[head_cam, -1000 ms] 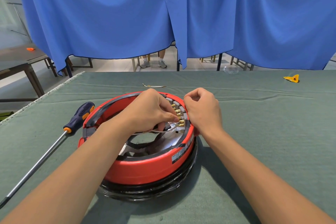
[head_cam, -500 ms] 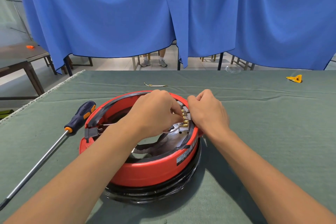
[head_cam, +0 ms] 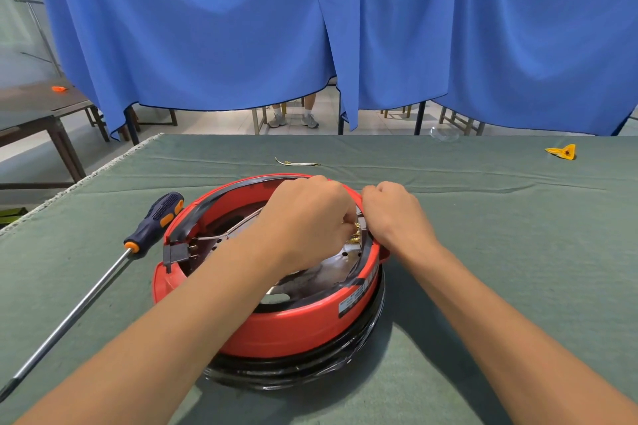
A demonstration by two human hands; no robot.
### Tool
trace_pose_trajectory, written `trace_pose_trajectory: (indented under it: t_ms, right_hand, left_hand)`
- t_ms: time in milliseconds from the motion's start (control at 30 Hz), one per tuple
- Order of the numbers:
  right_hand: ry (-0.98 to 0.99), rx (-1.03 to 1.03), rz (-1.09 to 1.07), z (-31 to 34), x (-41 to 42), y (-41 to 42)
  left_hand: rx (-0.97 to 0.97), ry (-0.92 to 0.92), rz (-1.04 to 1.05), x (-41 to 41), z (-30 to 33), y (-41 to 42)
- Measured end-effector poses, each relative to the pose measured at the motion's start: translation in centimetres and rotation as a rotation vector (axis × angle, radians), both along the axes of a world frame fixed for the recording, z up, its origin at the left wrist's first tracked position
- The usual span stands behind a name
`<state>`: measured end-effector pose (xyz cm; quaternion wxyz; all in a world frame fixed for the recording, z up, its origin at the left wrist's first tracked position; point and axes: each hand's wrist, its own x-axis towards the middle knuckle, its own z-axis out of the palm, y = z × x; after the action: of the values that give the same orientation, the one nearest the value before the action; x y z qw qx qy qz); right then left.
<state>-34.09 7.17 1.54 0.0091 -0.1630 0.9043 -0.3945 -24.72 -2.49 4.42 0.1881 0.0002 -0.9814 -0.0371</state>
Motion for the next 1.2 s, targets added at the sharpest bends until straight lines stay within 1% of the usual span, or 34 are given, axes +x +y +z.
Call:
trace_pose_trajectory:
  t_ms: [167, 300, 367, 433, 533, 800, 933, 1067, 1200]
  right_hand:
    - [-0.006, -0.004, -0.005, 0.0, -0.2, -0.1]
    - [-0.002, -0.023, -0.016, -0.2, -0.1, 0.1]
    - [-0.001, -0.029, -0.014, -0.2, -0.2, 0.1]
    - [0.001, -0.033, -0.014, -0.1, -0.2, 0.1]
    - [0.008, -0.028, -0.019, -0.1, -0.1, 0.1]
    - [0.002, -0.042, -0.007, 0.1, 0.2, 0.3]
    - [-0.002, -0.045, -0.009, 0.1, 0.2, 0.3]
    - [0.002, -0.031, -0.002, 0.1, 0.0, 0.2]
    - [0.0, -0.026, -0.008, 0.0, 0.0, 0.2]
  left_hand:
    - [0.038, 0.034, 0.015, -0.1, 0.1, -0.2]
    - [-0.052, 0.133, 0.016, 0.2, -0.3, -0.4]
    - [0.013, 0.171, 0.017, 0.3, -0.4, -0.5]
    - [0.046, 0.198, 0.074, 0.1, -0.3, -0.6]
    - [0.054, 0.139, 0.165, -0.5, -0.3, -1.1]
    - [0.253, -0.004, 0.113, -1.0, -0.8, -1.5]
    - [0.273, -0.018, 0.121, -1.3, -0.7, -1.5]
    - [0.227, -0.013, 0.098, -1.6, -0.2, -0.9]
    - [0.269, -0.008, 0.076, -1.5, -0.2, -0.9]
